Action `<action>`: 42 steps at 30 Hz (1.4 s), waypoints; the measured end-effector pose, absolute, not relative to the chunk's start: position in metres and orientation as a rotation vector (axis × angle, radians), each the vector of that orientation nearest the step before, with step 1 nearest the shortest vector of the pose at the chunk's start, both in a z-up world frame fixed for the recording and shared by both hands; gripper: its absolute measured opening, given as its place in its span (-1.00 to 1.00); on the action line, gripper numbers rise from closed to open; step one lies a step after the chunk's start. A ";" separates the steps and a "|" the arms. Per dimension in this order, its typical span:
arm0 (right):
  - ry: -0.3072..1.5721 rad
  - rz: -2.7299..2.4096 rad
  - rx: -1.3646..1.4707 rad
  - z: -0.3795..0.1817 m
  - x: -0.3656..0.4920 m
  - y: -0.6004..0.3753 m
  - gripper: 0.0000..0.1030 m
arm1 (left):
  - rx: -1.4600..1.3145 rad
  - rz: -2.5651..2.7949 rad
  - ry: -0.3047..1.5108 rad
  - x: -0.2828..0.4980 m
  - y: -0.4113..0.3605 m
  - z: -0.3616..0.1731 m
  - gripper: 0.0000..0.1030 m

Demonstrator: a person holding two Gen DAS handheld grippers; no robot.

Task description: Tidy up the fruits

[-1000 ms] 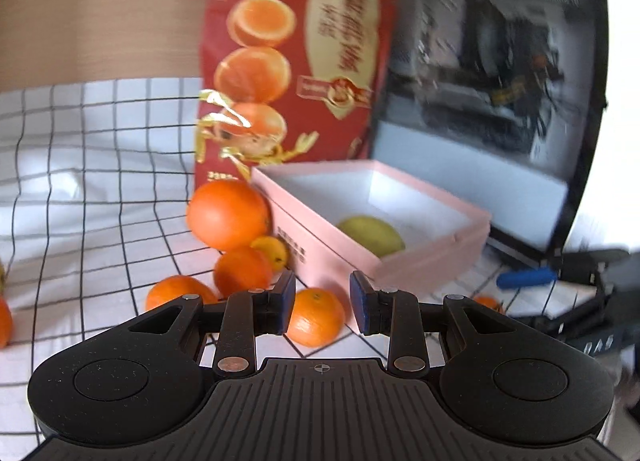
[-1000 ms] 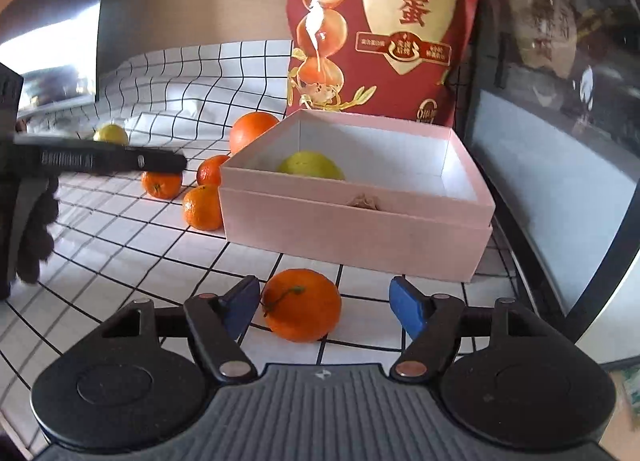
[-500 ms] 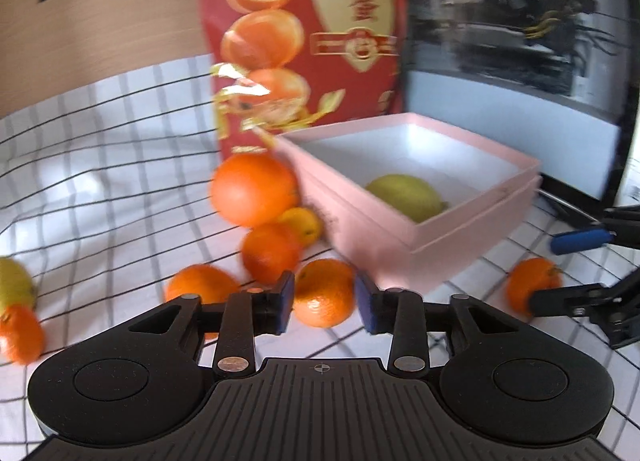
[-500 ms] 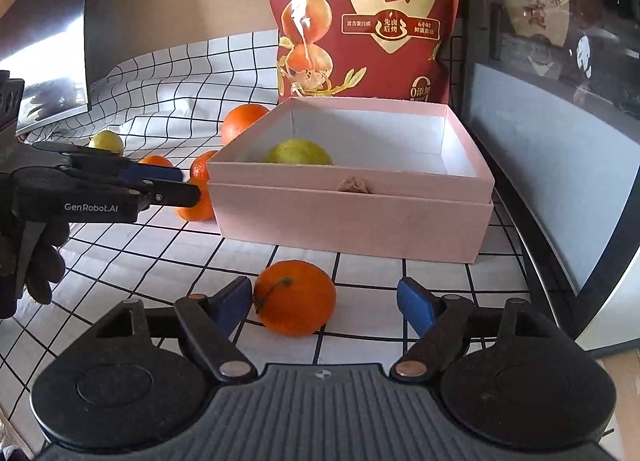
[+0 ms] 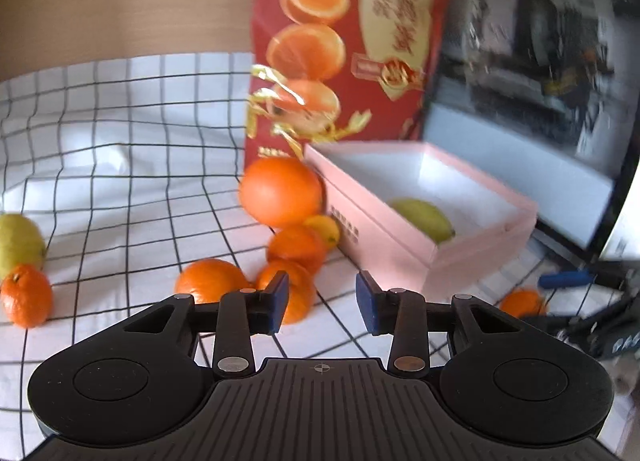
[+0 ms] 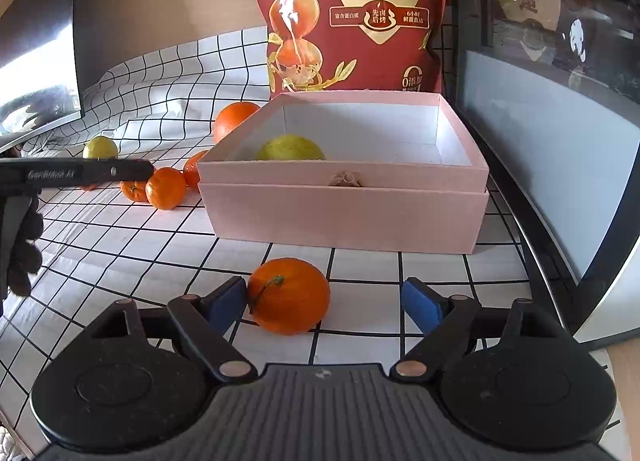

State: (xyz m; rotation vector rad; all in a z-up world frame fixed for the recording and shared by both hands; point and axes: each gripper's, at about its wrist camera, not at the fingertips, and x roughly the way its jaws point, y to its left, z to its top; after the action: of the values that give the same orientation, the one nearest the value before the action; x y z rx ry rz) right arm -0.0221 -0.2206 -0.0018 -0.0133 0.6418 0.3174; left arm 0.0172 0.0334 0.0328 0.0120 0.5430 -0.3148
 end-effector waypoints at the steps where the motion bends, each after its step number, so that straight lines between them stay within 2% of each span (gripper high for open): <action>1: 0.644 0.317 -0.010 -0.002 -0.022 -0.221 0.68 | 0.039 -0.302 0.549 0.019 0.028 0.030 -0.17; 12: 0.653 0.318 0.012 -0.003 -0.022 -0.223 0.69 | 0.090 -0.211 0.563 0.034 0.016 0.030 -0.11; 17: 0.659 0.314 0.014 -0.003 -0.021 -0.222 0.72 | -0.071 -0.368 0.589 0.016 0.028 0.031 -0.15; 24: 0.701 0.314 0.008 -0.007 -0.015 -0.220 0.75 | -0.269 -0.321 0.459 -0.006 0.063 0.045 -0.15; 29: 0.714 0.330 -0.012 -0.008 -0.013 -0.217 0.86 | -0.176 -0.279 0.460 0.006 0.054 0.044 -0.15; 32: 0.731 0.346 -0.047 -0.008 -0.010 -0.212 0.99 | -0.214 -0.260 0.444 0.020 0.063 0.052 -0.15; 35: 0.750 0.352 -0.111 -0.010 -0.009 -0.204 1.00 | -0.203 -0.268 0.463 0.042 0.067 0.061 -0.15; 42: 0.761 0.374 -0.140 -0.010 -0.008 -0.205 1.00 | 0.010 -0.292 0.612 0.095 0.036 0.053 -0.15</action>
State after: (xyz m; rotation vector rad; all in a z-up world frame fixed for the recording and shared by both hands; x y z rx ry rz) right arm -0.0081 -0.2051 -0.0100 -0.1403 0.7615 0.3740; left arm 0.0951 0.0365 0.0534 0.0102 0.6122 -0.2924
